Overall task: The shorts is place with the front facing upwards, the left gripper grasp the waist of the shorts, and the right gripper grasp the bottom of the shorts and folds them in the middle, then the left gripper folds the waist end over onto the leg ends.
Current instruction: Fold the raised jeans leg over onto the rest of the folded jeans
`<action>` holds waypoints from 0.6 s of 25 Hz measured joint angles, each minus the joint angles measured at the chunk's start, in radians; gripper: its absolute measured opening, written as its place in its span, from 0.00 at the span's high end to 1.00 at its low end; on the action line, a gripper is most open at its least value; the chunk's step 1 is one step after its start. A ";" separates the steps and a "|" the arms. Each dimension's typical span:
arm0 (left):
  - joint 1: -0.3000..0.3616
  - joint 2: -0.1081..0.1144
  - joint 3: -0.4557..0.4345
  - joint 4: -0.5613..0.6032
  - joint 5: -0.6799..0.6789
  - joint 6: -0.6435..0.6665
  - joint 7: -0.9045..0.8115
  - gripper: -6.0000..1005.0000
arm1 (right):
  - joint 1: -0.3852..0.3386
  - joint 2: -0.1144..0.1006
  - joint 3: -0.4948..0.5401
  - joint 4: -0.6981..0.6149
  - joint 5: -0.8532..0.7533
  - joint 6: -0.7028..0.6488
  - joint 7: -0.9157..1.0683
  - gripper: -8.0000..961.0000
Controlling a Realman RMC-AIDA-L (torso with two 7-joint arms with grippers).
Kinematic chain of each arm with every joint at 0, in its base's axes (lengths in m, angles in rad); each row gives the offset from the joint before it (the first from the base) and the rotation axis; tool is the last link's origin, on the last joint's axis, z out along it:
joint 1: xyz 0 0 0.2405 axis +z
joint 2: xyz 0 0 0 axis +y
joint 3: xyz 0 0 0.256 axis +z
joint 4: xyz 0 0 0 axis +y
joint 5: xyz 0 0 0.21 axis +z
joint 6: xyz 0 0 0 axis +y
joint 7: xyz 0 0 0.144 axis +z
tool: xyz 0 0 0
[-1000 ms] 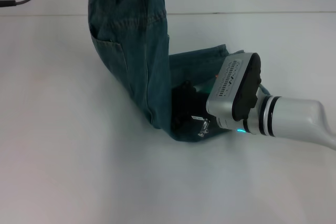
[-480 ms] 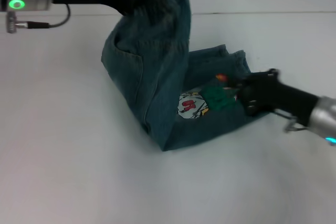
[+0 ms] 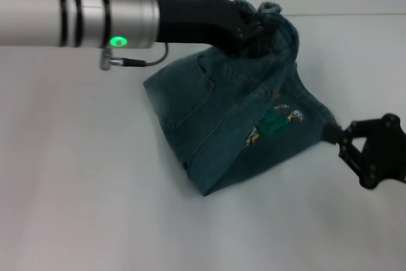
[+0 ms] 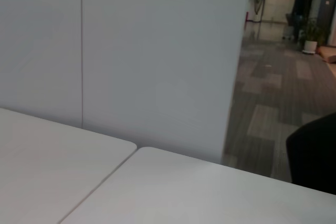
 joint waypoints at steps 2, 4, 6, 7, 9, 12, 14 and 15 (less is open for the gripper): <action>0.000 -0.001 0.043 -0.023 -0.026 -0.069 0.007 0.85 | -0.007 0.000 0.004 -0.014 -0.019 -0.039 0.006 0.99; -0.003 -0.001 0.085 -0.053 -0.061 -0.145 0.027 0.84 | -0.006 0.001 0.005 -0.020 -0.033 -0.056 0.006 0.99; -0.013 -0.001 0.125 -0.093 -0.095 -0.209 0.053 0.84 | 0.000 0.003 0.005 -0.020 -0.046 -0.056 0.006 0.99; -0.021 -0.001 0.143 -0.109 -0.109 -0.232 0.064 0.84 | 0.005 0.004 0.003 -0.018 -0.053 -0.052 0.006 0.99; -0.039 -0.001 0.174 -0.145 -0.123 -0.263 0.078 0.84 | 0.014 0.005 -0.002 -0.014 -0.064 -0.041 0.008 0.99; -0.050 -0.001 0.193 -0.167 -0.126 -0.288 0.075 0.83 | 0.025 0.006 -0.005 -0.011 -0.072 -0.029 0.020 0.99; -0.049 -0.001 0.200 -0.171 -0.126 -0.291 0.073 0.83 | 0.030 0.006 -0.006 -0.011 -0.075 -0.027 0.027 0.98; -0.047 0.000 0.203 -0.172 -0.123 -0.288 0.072 0.83 | 0.034 0.005 -0.006 -0.011 -0.078 -0.026 0.030 0.97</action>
